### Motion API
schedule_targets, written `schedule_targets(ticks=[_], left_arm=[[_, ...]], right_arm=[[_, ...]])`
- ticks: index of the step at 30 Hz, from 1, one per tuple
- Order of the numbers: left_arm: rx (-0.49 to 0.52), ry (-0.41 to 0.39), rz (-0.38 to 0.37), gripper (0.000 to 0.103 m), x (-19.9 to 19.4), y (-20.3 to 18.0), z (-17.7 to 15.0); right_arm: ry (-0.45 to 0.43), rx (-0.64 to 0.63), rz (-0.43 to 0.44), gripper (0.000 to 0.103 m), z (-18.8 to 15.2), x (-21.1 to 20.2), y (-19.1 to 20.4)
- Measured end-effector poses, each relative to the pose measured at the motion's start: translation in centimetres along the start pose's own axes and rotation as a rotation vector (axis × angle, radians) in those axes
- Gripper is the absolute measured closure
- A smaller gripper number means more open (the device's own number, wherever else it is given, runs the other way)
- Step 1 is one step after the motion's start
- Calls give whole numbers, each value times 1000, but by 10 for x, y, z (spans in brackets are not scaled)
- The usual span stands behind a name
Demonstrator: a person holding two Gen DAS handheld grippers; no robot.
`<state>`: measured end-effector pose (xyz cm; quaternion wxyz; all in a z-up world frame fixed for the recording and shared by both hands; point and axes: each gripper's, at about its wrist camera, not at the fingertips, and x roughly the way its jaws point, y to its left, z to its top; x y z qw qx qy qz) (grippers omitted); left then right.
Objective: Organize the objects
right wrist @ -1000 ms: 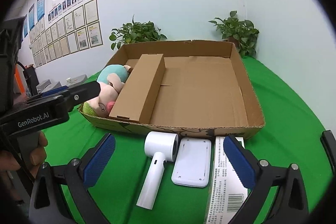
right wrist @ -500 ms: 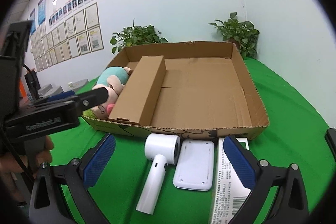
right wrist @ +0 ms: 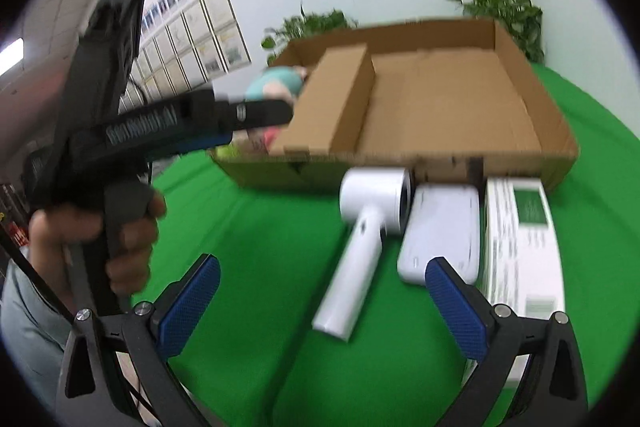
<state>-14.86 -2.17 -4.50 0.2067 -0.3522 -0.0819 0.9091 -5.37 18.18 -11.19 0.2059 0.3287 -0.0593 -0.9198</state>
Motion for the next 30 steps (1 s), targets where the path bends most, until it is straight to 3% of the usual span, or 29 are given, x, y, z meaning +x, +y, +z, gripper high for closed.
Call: schedule_targets(ticks=[3,8,11,13,15,20,26,30], left_arm=[[-17,50,-53,4,15,2,-6],[-62,155,-181,9,45,4,-12],[-93,201,-220,11,62,5,-16],[-115,228,-257,15,70,5,-20],[-119,250,-276,20,77,2,-26],[-131,307,-321,28,89,-4,-39],[-166,381,-358,29,85,-18,-68],[-185,379,-371,29,77,-27,-83]], right_arm=[[47,32,6,3,-7,11,-2],[100,3,-40,22,-9,28,4],[154,9,-71,38,-14,40,6],[181,2,-92,59,-16,46,8],[201,-7,-112,68,-18,50,8],[215,-3,-115,72,-18,46,8],[249,20,-93,76,-35,18,9],[276,22,-68,76,-46,3,14]])
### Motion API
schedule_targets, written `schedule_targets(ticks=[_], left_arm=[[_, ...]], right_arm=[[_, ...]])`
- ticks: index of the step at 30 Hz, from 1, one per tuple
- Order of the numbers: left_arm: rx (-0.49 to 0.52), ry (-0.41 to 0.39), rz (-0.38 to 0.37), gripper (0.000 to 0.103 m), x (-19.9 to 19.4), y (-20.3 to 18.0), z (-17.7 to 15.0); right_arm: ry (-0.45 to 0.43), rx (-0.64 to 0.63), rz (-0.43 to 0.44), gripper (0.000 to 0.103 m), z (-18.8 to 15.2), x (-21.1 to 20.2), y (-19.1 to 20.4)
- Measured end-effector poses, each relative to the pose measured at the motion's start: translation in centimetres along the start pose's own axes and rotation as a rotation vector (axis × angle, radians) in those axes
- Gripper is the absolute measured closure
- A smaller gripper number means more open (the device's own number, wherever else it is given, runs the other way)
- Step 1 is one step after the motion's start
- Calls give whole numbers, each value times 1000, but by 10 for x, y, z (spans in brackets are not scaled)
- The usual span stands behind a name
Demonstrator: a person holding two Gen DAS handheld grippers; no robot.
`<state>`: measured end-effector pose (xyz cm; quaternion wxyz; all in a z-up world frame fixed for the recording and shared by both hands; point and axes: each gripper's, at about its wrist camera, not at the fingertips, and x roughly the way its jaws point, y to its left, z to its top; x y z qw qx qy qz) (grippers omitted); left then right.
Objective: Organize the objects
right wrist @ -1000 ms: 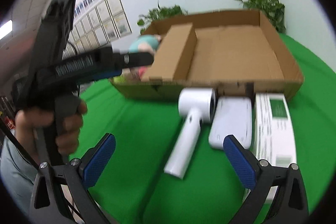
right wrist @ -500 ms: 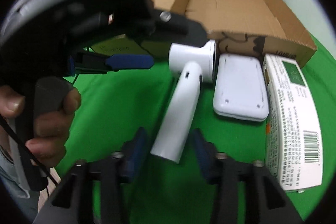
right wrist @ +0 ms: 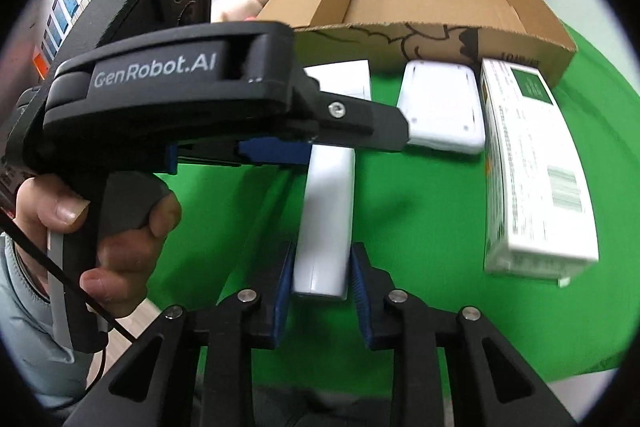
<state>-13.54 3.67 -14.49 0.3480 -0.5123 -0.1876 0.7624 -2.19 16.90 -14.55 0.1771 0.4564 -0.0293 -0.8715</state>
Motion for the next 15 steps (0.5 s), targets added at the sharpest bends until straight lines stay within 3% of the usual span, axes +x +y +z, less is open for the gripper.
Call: schedule_targets(ticks=[3,9,15], left_arm=[[-15,-14,23,34,1,-1,-4],[-52,-18,67,68,-4,10,-3],[-52,-28,66,69,-8,12,-6]], right_arm=[[9,-9,9,74,0,-1,3],[-2,-27,-9,72,8,4,10],[-8,-42,-30,72,8,3,16]])
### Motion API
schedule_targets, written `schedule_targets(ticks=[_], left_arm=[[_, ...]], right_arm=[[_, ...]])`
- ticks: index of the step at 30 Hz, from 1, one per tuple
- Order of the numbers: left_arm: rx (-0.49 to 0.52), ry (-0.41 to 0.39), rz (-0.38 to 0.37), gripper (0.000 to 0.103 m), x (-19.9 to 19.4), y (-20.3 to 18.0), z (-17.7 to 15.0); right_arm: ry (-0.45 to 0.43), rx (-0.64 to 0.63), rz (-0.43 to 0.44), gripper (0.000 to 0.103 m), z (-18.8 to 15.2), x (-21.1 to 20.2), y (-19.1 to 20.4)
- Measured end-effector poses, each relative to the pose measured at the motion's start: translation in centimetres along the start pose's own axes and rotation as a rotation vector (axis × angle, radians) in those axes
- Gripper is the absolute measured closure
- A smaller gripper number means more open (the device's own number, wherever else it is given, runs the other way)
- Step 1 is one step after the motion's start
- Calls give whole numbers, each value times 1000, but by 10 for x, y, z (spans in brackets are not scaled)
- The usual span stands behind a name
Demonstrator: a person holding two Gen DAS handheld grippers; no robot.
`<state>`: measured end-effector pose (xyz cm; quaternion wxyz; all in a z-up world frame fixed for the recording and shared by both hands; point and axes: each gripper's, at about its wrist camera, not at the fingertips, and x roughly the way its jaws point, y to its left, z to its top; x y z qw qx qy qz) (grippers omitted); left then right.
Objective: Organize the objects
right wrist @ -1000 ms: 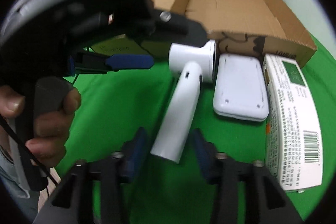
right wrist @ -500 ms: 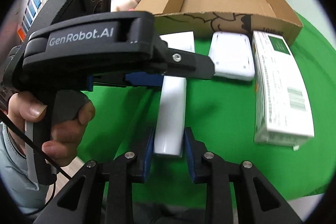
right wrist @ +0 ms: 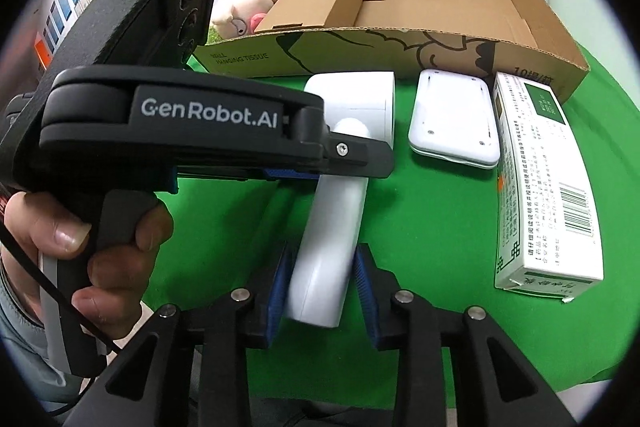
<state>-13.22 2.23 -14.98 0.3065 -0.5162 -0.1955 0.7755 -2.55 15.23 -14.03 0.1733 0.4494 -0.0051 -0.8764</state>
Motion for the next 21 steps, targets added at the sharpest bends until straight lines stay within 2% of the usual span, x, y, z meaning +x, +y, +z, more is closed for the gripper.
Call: schedule_targets(ticks=[11,13,17,20,21], left_arm=[[55,-48,10,70,-24,-13,2],[72,-65,18,70,-29,-18,6],[98,-92,33,71,-39,-25,11],[114,-123,40,71,-49,-32,16],[124,-135,44,71,-53,-35,18]], right_arm=[[-57,-1,-10,73,1,-13,8],[-72,-5,-8,73,5,-16,-6],[-99,-3,-1,73,12,-21,-6],[-125,-7,2,73,21,-23,-3],[-136,-9,2,73,12,-20,9]])
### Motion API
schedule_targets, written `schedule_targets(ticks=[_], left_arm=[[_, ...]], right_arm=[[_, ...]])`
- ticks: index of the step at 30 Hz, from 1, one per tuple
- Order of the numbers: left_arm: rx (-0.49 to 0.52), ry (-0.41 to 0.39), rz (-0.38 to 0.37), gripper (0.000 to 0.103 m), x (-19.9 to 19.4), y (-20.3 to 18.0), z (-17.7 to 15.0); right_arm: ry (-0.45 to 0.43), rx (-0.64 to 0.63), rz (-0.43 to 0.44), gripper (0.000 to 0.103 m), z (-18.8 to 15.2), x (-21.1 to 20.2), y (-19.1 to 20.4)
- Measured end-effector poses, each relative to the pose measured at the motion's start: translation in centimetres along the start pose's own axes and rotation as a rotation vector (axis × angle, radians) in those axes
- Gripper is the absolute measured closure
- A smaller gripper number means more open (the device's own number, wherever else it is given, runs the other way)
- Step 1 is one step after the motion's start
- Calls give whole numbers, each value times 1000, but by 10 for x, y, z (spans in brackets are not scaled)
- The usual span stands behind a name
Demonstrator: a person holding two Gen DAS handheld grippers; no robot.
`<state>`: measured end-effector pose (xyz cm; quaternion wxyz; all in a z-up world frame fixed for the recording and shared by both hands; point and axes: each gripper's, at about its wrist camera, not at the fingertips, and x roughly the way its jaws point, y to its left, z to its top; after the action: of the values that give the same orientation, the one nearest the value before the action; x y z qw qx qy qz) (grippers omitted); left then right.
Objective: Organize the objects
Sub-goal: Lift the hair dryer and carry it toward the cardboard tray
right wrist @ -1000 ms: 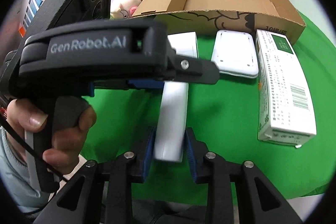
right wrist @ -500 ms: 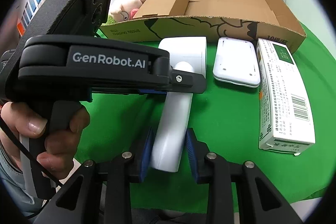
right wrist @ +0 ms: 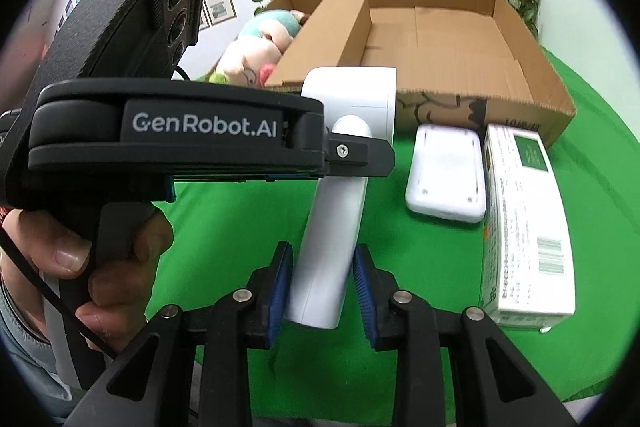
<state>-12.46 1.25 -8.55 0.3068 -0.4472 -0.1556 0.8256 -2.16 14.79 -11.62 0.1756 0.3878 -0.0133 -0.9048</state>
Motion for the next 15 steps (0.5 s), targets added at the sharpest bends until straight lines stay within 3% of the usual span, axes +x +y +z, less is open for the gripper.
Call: schedule_targets(ticks=[8,15], left_arm=[[54,-58,14,71,-22,-13,27],[136,-131,38,71,-39,-41,70]], right_arm=[[-73,-11,-5,73,31,6,-12],[-163,-23,-4,74,70,6,-24]])
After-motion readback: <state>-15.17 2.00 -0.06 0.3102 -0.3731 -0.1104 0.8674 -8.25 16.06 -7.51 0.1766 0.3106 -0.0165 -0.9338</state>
